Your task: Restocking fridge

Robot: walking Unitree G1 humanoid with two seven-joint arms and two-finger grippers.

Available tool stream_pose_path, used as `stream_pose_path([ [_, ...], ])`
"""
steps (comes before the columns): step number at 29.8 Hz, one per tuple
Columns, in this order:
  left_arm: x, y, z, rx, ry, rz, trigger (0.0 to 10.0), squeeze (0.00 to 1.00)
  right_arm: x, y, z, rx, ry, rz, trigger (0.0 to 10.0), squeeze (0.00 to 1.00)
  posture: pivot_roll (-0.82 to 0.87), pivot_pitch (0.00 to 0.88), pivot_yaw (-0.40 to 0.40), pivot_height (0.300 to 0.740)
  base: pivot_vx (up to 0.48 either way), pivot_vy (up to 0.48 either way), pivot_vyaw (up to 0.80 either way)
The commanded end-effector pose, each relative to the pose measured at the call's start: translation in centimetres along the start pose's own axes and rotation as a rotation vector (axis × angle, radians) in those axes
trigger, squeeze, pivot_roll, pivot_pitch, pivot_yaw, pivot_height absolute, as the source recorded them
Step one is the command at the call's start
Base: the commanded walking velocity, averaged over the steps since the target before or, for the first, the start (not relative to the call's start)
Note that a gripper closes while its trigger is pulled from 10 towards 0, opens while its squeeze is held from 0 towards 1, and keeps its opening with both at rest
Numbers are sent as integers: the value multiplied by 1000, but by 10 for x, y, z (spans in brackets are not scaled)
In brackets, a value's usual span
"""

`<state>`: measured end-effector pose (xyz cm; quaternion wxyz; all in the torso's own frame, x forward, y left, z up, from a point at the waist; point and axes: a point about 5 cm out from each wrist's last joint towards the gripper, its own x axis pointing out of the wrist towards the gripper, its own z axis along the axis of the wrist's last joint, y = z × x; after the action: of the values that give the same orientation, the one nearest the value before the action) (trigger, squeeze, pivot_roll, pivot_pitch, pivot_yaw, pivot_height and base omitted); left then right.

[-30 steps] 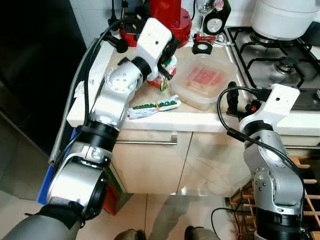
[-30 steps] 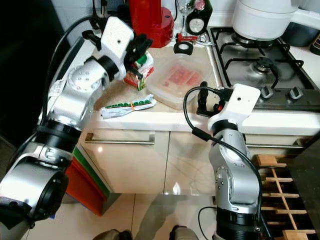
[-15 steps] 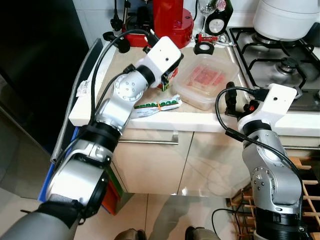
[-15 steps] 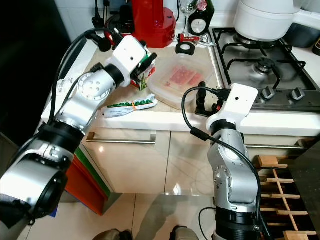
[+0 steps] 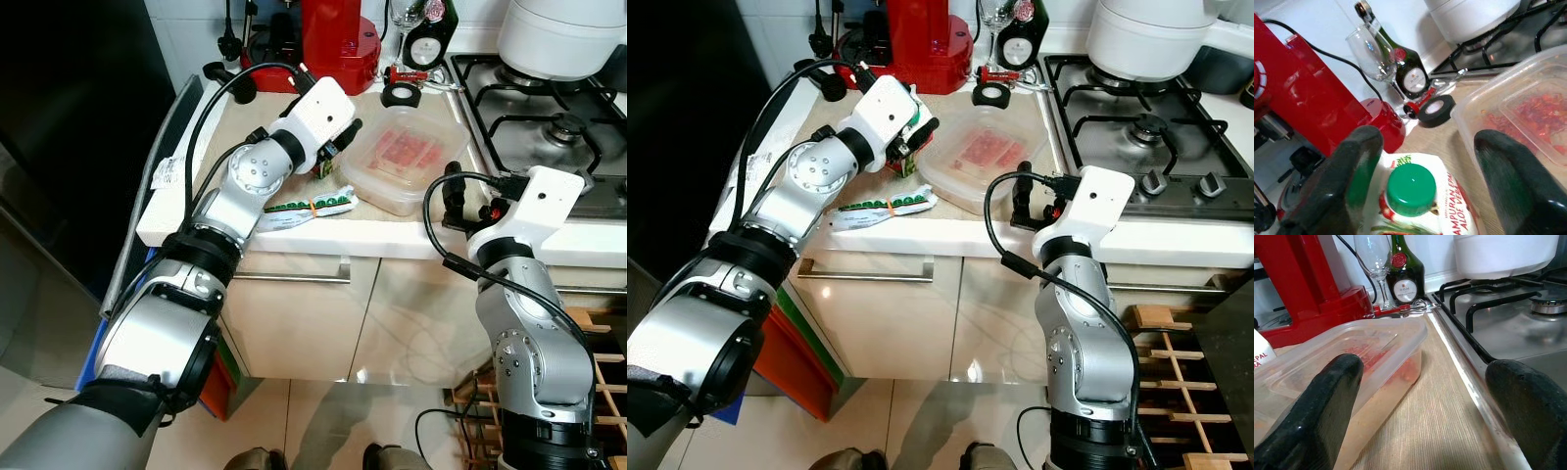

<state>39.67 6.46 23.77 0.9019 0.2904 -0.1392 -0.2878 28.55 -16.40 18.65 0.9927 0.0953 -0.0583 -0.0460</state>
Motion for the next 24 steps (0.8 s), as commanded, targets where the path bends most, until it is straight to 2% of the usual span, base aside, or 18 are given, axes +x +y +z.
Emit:
stream_pose_path([
  [1, 3, 3, 5, 12, -5, -8, 10000, 1000, -2, 1, 1, -2, -4, -2, 10000, 0, -224, 76, 39, 740, 0, 0, 0],
  [11, 4, -5, -3, 41, 42, -67, 10000, 1000, -3, 1, 1, 0, -3, -5, 10000, 0, -226, 75, 44, 740, 0, 0, 0],
  [12, 5, -5, -2, 57, 44, -65, 10000, 0, -3, 1, 1, 0, -3, -6, 10000, 0, -225, 75, 43, 740, 0, 0, 0],
  [16, 6, -3, -3, 21, 55, -43, 10000, 0, -3, 1, 1, 0, -2, -5, 10000, 0, -225, 73, 42, 740, 0, 0, 0],
  [17, 6, 0, -6, -40, 84, -23, 10000, 0, -3, 1, 1, -1, -2, -2, 10000, 0, -226, 70, 40, 740, 0, 0, 0],
  [24, 5, 4, -16, -227, 156, 4, 10000, 0, -2, 0, 1, -2, 0, 0, 10000, 0, -229, 62, 36, 740, 0, 0, 0],
])
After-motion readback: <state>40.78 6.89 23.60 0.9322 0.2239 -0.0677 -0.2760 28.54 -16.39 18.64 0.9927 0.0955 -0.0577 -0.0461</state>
